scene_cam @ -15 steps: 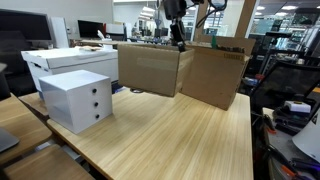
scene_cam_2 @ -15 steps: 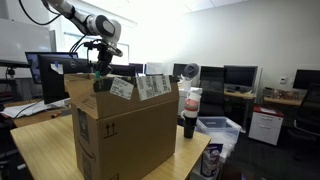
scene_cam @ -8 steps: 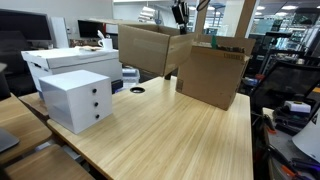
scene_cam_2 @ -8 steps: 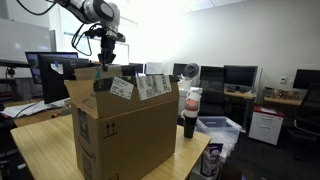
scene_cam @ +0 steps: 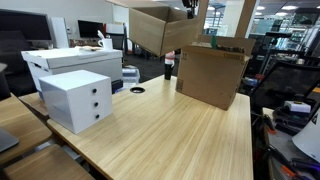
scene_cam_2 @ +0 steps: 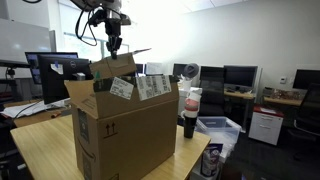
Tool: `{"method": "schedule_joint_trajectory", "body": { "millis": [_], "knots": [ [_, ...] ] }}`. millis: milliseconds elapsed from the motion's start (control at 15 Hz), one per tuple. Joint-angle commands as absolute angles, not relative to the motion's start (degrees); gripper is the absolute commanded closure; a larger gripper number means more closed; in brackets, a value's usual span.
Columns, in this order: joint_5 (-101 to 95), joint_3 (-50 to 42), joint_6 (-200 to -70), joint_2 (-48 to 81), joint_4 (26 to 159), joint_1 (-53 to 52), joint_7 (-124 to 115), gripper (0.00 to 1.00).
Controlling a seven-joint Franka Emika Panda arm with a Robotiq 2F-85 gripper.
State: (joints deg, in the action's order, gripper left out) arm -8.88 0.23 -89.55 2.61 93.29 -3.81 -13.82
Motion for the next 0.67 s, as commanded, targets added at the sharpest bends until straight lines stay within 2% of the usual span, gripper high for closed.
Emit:
{"method": "schedule_joint_trajectory", "body": {
  "millis": [0, 600],
  "knots": [
    [-12.23, -0.33, -89.23, -0.68, 93.58, -2.22, -17.91, 0.95],
    [-15.99, -1.98, -88.88, -3.39, 93.97, 1.07, -22.44, 0.95]
  ]
}}
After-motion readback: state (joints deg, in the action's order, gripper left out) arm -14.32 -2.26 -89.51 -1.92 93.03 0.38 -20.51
